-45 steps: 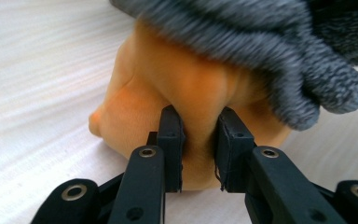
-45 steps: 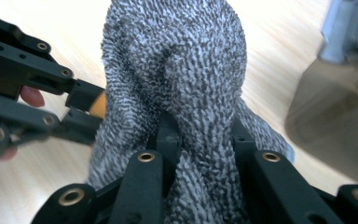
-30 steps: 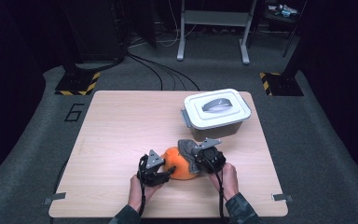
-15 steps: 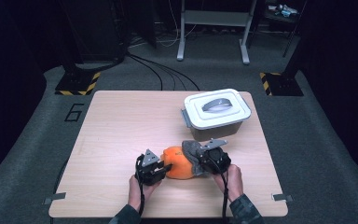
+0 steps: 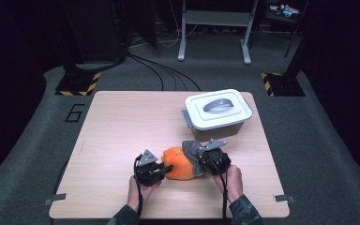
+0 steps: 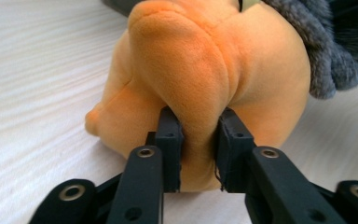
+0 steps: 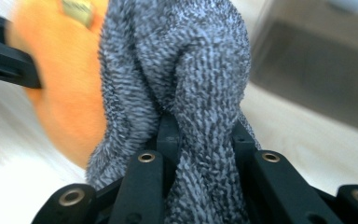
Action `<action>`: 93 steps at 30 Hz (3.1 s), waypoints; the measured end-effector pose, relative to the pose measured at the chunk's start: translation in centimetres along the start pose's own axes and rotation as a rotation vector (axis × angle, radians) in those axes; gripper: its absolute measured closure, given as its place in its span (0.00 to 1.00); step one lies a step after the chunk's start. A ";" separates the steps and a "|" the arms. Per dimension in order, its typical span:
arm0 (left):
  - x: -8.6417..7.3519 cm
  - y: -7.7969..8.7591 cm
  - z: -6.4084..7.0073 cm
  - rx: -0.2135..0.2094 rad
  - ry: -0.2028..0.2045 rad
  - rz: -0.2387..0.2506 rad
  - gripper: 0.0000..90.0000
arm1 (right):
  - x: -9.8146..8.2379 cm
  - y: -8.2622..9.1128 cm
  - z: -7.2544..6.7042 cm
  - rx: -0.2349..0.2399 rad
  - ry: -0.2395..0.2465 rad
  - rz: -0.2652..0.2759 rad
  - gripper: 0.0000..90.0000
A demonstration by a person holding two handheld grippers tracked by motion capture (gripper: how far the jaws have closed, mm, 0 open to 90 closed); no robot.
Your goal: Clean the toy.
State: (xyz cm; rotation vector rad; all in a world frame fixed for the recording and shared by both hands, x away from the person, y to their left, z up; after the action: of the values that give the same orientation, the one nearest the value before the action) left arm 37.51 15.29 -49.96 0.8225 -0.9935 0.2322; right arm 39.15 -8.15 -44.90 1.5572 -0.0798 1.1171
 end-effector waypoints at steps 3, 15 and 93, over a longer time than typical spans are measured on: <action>0.2 0.9 0.5 -0.024 0.048 0.012 0.85 | 1.7 2.5 -1.6 0.023 0.041 0.067 0.81; 0.4 0.0 1.5 0.049 -0.128 -0.025 0.58 | 3.1 -0.9 -3.5 0.095 0.102 0.016 0.81; 0.8 0.1 1.2 0.065 -0.112 -0.028 0.43 | -0.4 -1.2 0.1 0.007 0.004 -0.023 0.81</action>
State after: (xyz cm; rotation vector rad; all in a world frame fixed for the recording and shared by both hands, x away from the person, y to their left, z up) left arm 37.16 14.38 -48.89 0.9166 -1.0830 0.1966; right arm 39.66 -8.02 -46.04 1.5578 -0.0549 1.1034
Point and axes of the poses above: each handheld gripper's, and its own axes: y roughly backward along the jaws, x roughly out of its top, z roughly to its right, the point moved 2 cm from there along -y, roughly forward along the jaws, and after that the axes turned 1 degree about -x, right-handed, at the moved point
